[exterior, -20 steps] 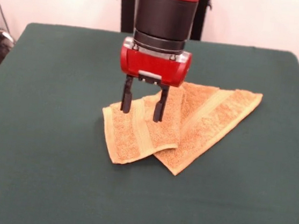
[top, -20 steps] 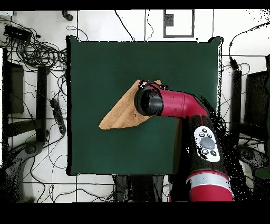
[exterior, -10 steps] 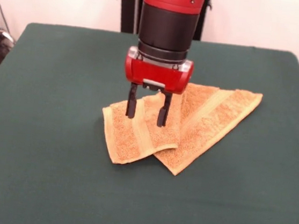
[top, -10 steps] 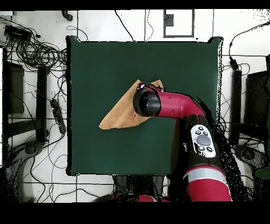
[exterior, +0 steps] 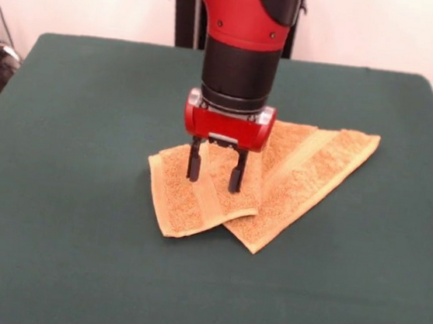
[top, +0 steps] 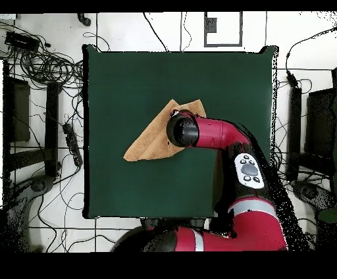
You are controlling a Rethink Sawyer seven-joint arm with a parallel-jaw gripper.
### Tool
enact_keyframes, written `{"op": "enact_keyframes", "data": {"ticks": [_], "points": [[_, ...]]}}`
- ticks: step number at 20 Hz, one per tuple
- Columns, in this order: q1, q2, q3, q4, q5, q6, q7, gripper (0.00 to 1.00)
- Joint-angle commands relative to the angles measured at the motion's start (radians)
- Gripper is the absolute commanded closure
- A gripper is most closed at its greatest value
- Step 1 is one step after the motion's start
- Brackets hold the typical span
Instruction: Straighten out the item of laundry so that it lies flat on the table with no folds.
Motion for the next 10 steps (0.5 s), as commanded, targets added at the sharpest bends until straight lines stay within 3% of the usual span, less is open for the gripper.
{"op": "enact_keyframes", "data": {"ticks": [1, 6, 10], "points": [[-0.001, 0.061, 0.06, 0.038, -0.056, -0.061, 0.051, 0.0], [-0.015, 0.052, 0.052, 0.036, -0.067, -0.049, 0.042, 0.0], [-0.08, 0.08, 0.123, 0.034, -0.066, -0.004, -0.006, 0.0]]}}
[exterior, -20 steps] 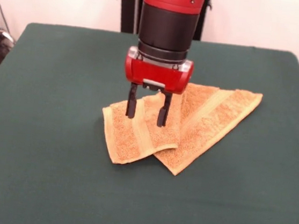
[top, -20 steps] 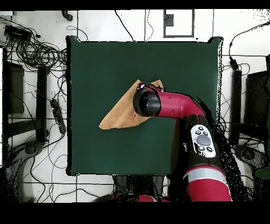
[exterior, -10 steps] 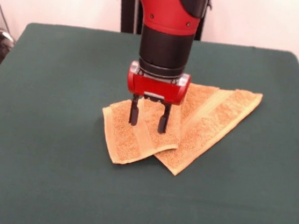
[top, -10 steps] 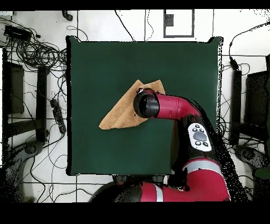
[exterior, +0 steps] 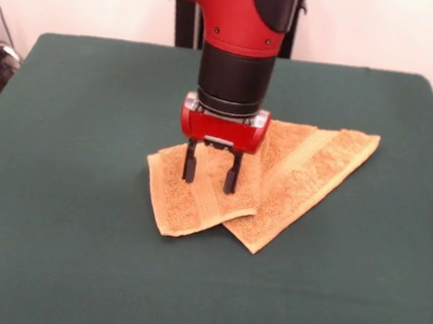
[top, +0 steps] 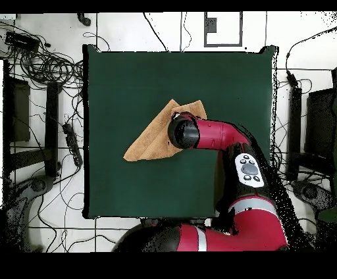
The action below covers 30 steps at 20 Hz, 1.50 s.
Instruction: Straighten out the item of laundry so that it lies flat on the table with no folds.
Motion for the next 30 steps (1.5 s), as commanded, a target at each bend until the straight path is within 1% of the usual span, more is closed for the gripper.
{"op": "enact_keyframes", "data": {"ticks": [1, 4, 8, 13, 19, 26, 30], "points": [[-0.079, 0.073, 0.127, 0.033, -0.034, 0.01, -0.012, 0.0], [-0.1, 0.076, 0.132, 0.039, -0.044, 0.009, -0.017, 0.0], [-0.116, 0.04, 0.12, 0.059, -0.056, 0.023, -0.017, 0.0], [-0.117, 0.008, 0.11, 0.063, -0.064, 0.057, -0.022, 0.0], [-0.101, -0.05, 0.084, 0.126, -0.083, 0.044, 0.016, 0.0], [-0.094, -0.038, 0.091, 0.135, -0.09, 0.01, 0.051, 0.0], [-0.091, 0.005, 0.119, 0.125, -0.082, -0.031, 0.066, 0.0]]}}
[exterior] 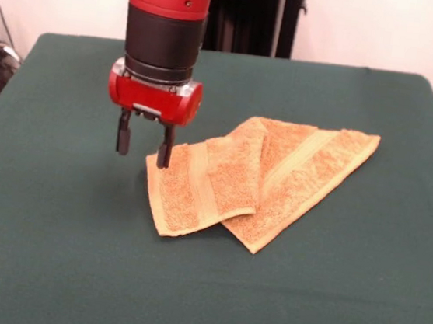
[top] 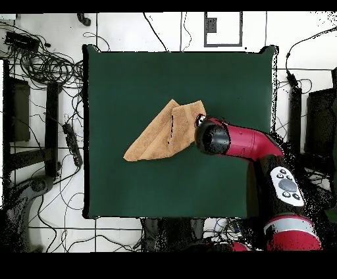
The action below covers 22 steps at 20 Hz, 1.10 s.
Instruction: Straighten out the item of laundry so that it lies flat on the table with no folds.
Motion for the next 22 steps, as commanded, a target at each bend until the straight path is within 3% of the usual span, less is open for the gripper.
{"op": "enact_keyframes", "data": {"ticks": [1, 10, 19, 20, 22], "points": [[0.041, 0.086, 0.111, 0.073, -0.022, -0.028, 0.058, 0.0], [0.022, 0.171, 0.164, 0.027, -0.026, -0.061, 0.032, 0.0], [0.017, 0.177, 0.174, 0.007, -0.032, -0.072, 0.019, 0.0], [0.019, 0.176, 0.172, 0.006, -0.035, -0.078, 0.018, 1.0], [0.022, 0.175, 0.166, 0.008, -0.04, -0.092, 0.024, 1.0]]}}
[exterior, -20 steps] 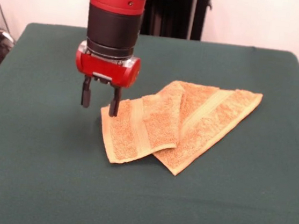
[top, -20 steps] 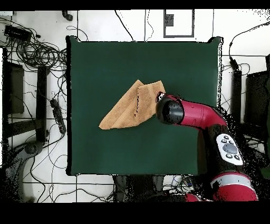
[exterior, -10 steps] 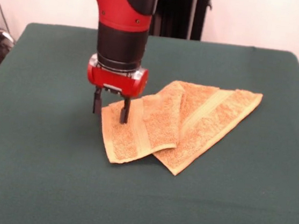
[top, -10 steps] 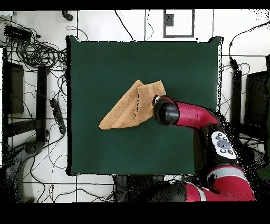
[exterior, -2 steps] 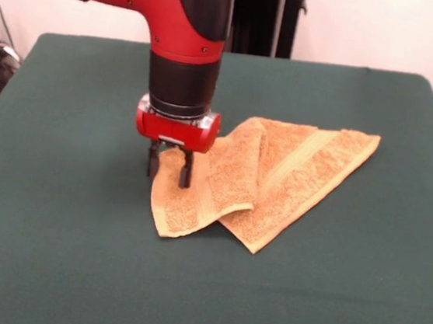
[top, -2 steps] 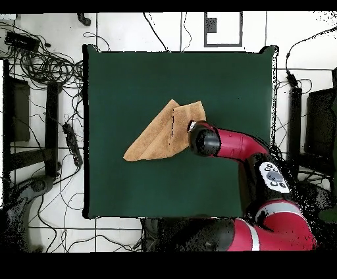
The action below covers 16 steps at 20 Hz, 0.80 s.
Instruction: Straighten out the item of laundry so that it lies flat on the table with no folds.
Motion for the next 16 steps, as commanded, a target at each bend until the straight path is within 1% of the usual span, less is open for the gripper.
{"op": "enact_keyframes", "data": {"ticks": [1, 8, 11, 12, 13, 14, 16], "points": [[0.031, 0.069, 0.128, 0.01, -0.043, -0.053, 0.026, 1.0], [0.062, 0.061, 0.088, 0.022, -0.051, -0.117, 0.07, 1.0], [0.066, 0.039, 0.08, 0.041, -0.047, -0.117, 0.086, 1.0], [0.057, 0.012, 0.085, 0.067, -0.043, -0.106, 0.089, 1.0], [0.052, -0.033, 0.082, 0.106, -0.049, -0.11, 0.095, 1.0], [0.044, -0.09, 0.076, 0.159, -0.052, -0.112, 0.105, 1.0], [-0.006, -0.219, 0.102, 0.274, -0.053, -0.091, 0.095, 1.0]]}}
